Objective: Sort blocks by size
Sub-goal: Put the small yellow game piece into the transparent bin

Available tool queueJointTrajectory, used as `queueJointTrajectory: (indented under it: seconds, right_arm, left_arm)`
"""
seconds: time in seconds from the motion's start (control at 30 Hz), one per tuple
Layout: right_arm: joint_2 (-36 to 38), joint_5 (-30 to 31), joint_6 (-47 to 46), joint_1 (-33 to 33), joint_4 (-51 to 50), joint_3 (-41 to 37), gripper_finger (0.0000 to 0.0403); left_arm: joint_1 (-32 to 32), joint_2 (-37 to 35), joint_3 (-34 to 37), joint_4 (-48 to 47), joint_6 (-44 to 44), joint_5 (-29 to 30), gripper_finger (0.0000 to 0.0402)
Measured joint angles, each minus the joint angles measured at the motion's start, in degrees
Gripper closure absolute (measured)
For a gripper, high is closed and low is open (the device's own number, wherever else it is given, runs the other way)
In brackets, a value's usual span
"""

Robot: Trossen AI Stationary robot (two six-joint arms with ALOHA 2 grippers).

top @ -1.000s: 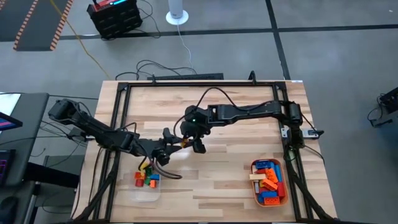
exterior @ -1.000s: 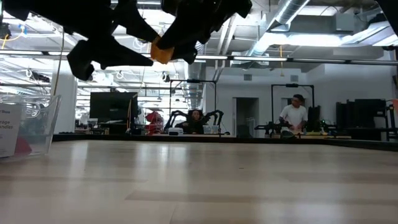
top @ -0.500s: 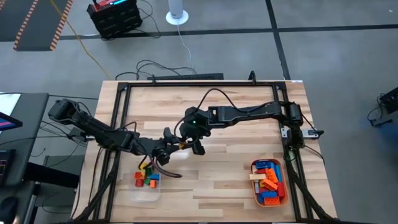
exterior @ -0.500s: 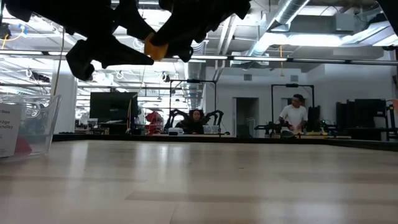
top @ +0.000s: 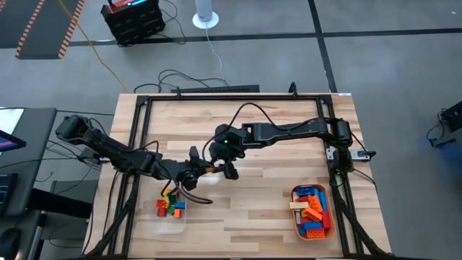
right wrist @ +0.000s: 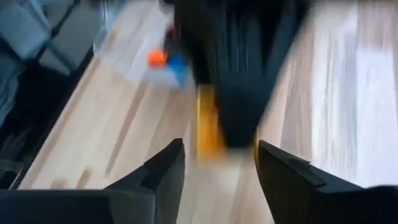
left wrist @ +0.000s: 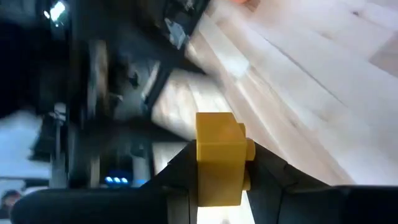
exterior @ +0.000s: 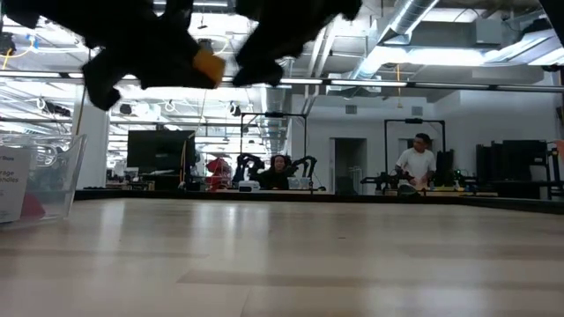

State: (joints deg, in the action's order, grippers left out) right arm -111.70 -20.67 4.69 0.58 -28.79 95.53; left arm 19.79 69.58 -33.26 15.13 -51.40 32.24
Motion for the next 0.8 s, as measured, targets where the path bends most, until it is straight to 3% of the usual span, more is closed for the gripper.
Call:
queueJointTrajectory:
  seconds: [0.17, 0.33, 0.57, 0.7, 0.8]
  right_arm:
    - [4.07, -0.39, -1.35, -0.57, -14.81, 0.07, 0.0167]
    - [7.13, 7.93, -3.3, -4.2, -23.05, -1.38, 0.0165]
    - [13.32, 19.01, -10.15, -7.46, -21.78, -11.13, 0.0177]
    - [17.75, 22.27, -15.17, -7.61, -17.65, -17.17, 0.0187]
    - [20.67, 22.59, -17.37, -7.63, -15.16, -20.5, 0.0193]
  left_arm:
    - [2.38, -5.28, 0.09, -9.02, 11.23, -2.19, 0.0318]
    - [4.4, -11.7, -0.51, -19.82, 30.14, -17.21, 0.0318]
    - [9.05, -14.84, -4.93, -39.07, 58.27, -33.66, 0.0317]
    - [11.0, -14.05, -4.94, -49.94, 73.51, -33.44, 0.0305]
    - [10.99, -13.7, -4.94, -54.21, 78.81, -31.5, 0.0275]
